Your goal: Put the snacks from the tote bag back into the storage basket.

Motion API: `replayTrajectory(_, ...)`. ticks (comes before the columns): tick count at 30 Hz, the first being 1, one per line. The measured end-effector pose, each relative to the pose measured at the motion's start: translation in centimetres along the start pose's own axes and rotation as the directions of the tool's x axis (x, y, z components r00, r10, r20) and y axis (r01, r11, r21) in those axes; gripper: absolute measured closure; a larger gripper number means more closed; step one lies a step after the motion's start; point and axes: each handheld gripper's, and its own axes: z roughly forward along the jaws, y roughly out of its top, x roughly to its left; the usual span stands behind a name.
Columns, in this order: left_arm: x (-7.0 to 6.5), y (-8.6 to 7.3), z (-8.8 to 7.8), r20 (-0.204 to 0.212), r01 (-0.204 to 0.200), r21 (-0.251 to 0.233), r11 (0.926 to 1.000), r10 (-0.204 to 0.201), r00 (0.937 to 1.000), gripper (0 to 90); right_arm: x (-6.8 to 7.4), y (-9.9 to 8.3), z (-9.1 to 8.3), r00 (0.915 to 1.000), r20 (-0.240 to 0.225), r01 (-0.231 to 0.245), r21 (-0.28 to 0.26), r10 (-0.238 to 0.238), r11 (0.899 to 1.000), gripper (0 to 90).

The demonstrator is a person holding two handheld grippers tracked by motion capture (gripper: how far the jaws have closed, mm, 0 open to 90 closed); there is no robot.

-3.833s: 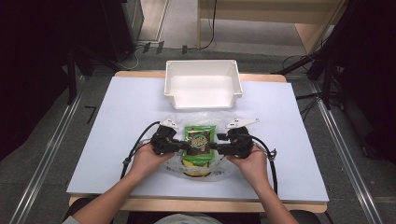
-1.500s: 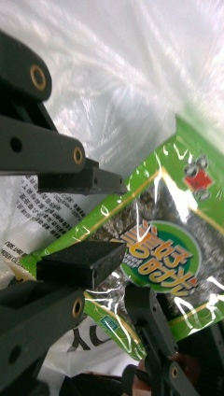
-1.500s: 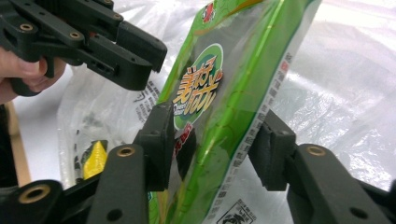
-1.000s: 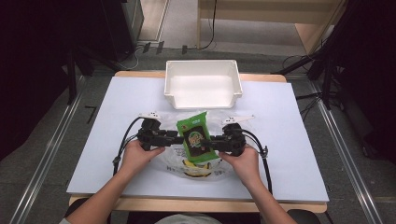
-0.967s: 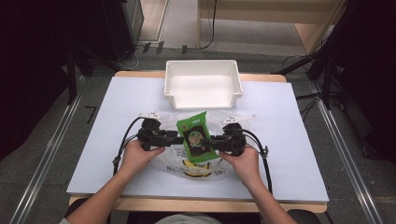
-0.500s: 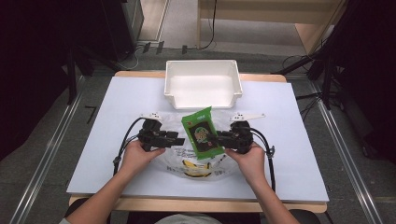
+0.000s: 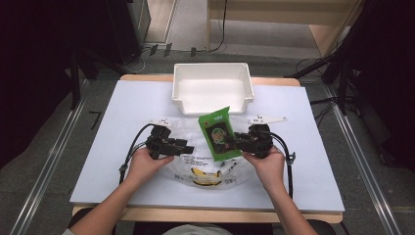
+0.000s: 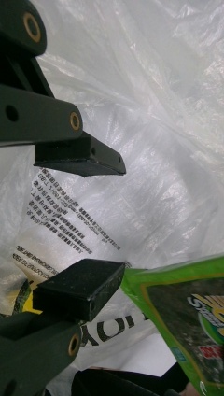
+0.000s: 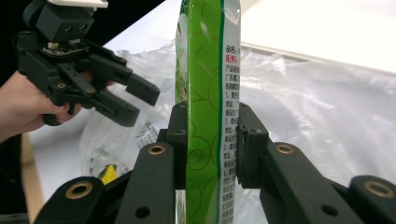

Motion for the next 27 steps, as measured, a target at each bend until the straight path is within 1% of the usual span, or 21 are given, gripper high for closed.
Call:
replayTrajectory(4,-0.1,0.0,0.2,0.000,0.006,0.001,1.0000,-0.006,1.0000,47.8,0.2,0.5,-0.4,0.9995,0.023,0.020,-0.019,-0.020,1.000,73.7)
replayTrajectory(6,-0.1,0.0,0.3,-0.006,0.005,0.008,1.0000,-0.005,1.0000,47.9,0.2,0.9,-0.5,0.9993,0.029,0.025,-0.025,-0.024,0.999,73.7)
replayTrajectory(10,-0.1,-0.1,0.5,-0.004,0.011,0.015,0.9998,-0.011,0.9999,48.0,0.4,1.8,-0.5,0.9978,0.051,0.045,-0.042,-0.043,0.998,73.7)
replayTrajectory(14,-0.2,-0.2,0.6,-0.005,0.008,0.021,0.9998,-0.007,1.0000,48.0,0.6,2.4,-0.3,0.9955,0.068,0.070,-0.046,-0.066,0.997,73.7)
replayTrajectory(17,-0.2,-0.2,0.6,-0.006,0.008,0.026,0.9996,-0.008,1.0000,47.9,0.5,2.6,-0.2,0.9942,0.079,0.077,-0.042,-0.073,0.996,73.7)
replayTrajectory(19,-0.2,-0.3,0.6,0.001,0.011,0.027,0.9996,-0.011,0.9999,47.8,0.4,2.7,-0.2,0.9930,0.088,0.082,-0.038,-0.079,0.996,73.7)
replayTrajectory(22,-0.1,-0.3,0.7,0.004,0.009,0.036,0.9993,-0.009,1.0000,47.6,0.2,3.0,-0.3,0.9915,0.097,0.091,-0.043,-0.086,0.995,73.7)
replayTrajectory(27,-0.1,-0.3,0.7,0.003,0.008,0.035,0.9993,-0.009,1.0000,47.4,-0.1,3.8,-0.5,0.9886,0.117,0.101,-0.049,-0.095,0.994,73.7)
